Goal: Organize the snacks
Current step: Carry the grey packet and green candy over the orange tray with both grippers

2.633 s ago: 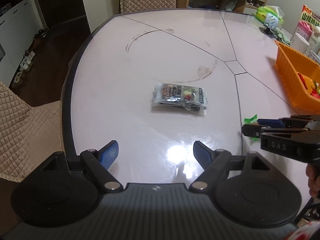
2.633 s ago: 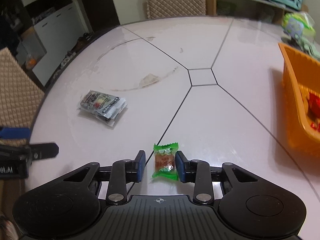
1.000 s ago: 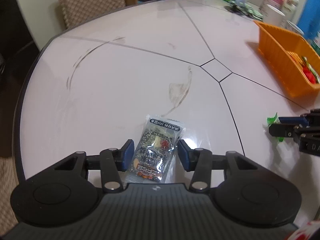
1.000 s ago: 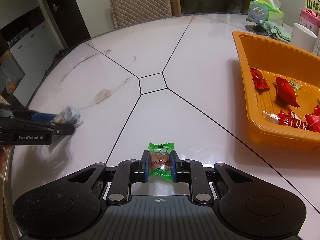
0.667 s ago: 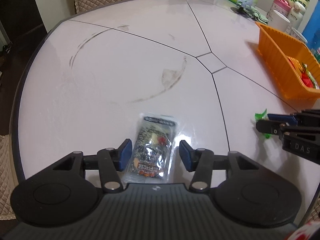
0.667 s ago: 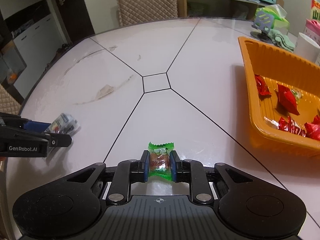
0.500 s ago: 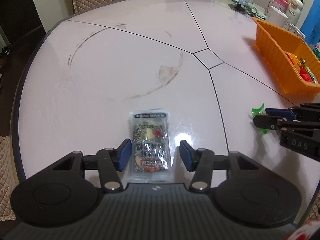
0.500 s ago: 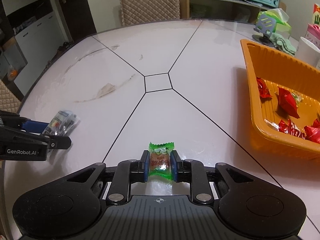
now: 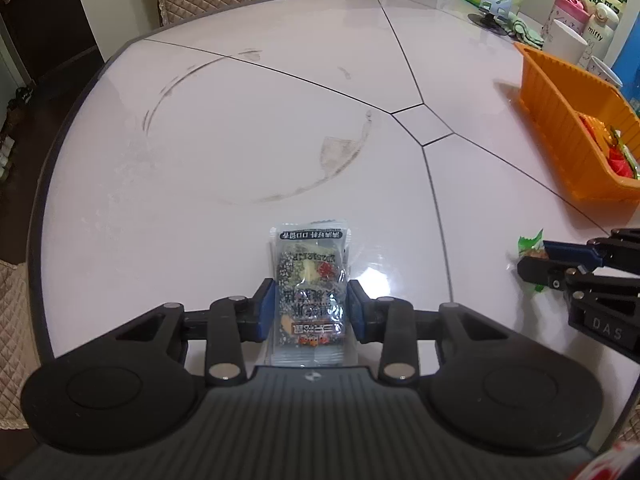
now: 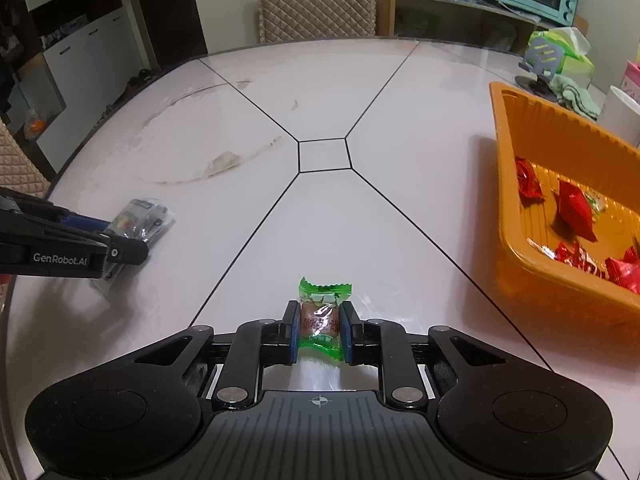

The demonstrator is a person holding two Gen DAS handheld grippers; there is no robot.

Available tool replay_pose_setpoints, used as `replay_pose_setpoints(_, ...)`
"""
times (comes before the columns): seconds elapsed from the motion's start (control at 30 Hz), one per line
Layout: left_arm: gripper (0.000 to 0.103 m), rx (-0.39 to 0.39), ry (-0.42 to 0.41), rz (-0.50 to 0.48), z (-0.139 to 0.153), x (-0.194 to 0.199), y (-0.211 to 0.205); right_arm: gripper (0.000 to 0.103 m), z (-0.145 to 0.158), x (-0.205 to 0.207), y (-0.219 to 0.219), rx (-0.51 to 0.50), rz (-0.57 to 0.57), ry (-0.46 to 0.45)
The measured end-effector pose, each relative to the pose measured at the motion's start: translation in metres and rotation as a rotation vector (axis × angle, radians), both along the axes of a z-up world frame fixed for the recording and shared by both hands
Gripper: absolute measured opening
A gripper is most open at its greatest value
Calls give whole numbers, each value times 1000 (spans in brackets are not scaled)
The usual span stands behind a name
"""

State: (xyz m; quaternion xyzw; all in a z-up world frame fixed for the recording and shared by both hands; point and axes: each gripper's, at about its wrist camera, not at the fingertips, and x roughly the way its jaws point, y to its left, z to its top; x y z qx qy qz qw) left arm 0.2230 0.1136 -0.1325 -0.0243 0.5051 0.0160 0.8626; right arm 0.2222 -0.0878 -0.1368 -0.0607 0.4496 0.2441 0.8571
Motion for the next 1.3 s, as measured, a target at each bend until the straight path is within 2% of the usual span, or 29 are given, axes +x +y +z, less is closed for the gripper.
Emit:
replay_pose_setpoints(0.4,34,-37,-66,-41,32,-10,-36,20,26,-14,-35,76,-38,-6)
replay_pose_setpoints(0.77,34,-47,-140,-121,67,-13,-90,20,56,-30,-81,132,-86,-39)
replay_pose_setpoints(1.3,34,-47,-213,-265,103,16,-180,20,88,-27,-165,178,-199,-106)
